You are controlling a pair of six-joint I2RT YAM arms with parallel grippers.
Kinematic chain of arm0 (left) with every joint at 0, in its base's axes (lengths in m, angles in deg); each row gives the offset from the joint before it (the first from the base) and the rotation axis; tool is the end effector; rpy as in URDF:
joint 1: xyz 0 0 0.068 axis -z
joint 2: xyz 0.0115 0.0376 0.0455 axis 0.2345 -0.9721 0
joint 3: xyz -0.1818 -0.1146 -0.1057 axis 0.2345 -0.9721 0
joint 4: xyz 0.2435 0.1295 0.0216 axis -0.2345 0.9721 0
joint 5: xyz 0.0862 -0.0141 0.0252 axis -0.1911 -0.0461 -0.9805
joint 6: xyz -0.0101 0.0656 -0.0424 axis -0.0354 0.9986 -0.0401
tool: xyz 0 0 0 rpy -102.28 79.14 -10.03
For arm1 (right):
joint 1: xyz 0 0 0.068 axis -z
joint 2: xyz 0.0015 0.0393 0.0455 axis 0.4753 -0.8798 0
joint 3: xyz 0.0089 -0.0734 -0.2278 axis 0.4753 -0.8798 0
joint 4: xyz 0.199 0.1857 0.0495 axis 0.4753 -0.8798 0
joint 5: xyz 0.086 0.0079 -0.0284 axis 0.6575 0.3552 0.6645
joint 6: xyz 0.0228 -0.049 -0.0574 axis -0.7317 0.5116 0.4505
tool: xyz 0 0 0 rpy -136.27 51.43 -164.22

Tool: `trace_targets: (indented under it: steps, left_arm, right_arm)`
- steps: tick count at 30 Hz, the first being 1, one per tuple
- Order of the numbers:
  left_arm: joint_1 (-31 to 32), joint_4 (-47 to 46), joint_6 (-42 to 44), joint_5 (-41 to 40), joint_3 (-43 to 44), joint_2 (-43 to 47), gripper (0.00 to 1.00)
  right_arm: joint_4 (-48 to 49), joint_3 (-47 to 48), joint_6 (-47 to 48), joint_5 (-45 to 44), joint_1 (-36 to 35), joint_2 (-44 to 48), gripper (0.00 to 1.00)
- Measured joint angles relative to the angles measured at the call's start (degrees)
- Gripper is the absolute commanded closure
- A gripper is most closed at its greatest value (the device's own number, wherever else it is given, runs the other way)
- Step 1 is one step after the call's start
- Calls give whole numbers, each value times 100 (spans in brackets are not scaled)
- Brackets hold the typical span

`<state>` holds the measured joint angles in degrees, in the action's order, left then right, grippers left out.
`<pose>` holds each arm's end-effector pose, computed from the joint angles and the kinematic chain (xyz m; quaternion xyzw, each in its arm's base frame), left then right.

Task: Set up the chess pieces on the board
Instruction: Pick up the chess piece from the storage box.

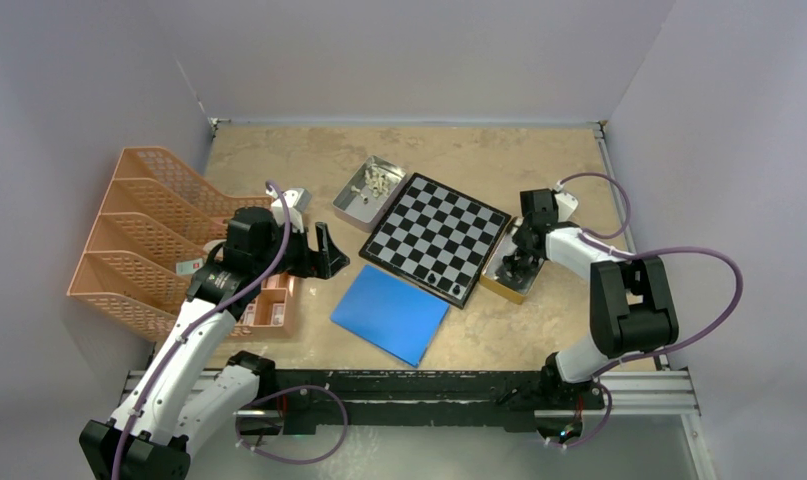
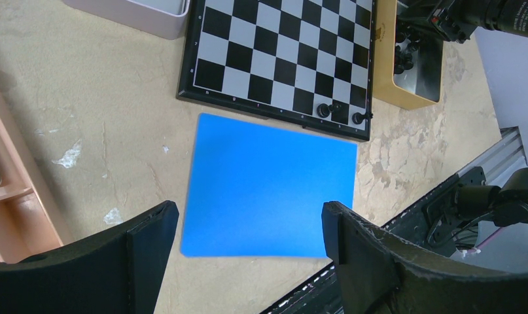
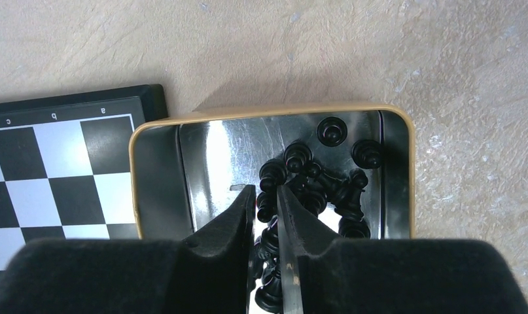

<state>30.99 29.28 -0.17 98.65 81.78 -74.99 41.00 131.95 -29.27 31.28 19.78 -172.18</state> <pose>0.2237 -0.0950 0.2594 0.0495 0.8709 -0.3030 0.3838 0.3410 0.0263 0.1095 0.3305 0.8567 -0.0054 0.3960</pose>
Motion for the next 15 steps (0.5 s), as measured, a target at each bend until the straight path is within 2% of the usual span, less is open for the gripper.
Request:
trace_targets:
  steps: [15]
  left_arm:
    - [0, 0, 0, 0, 0, 0, 19]
  right_arm:
    - [144, 0, 133, 13, 0, -170, 87]
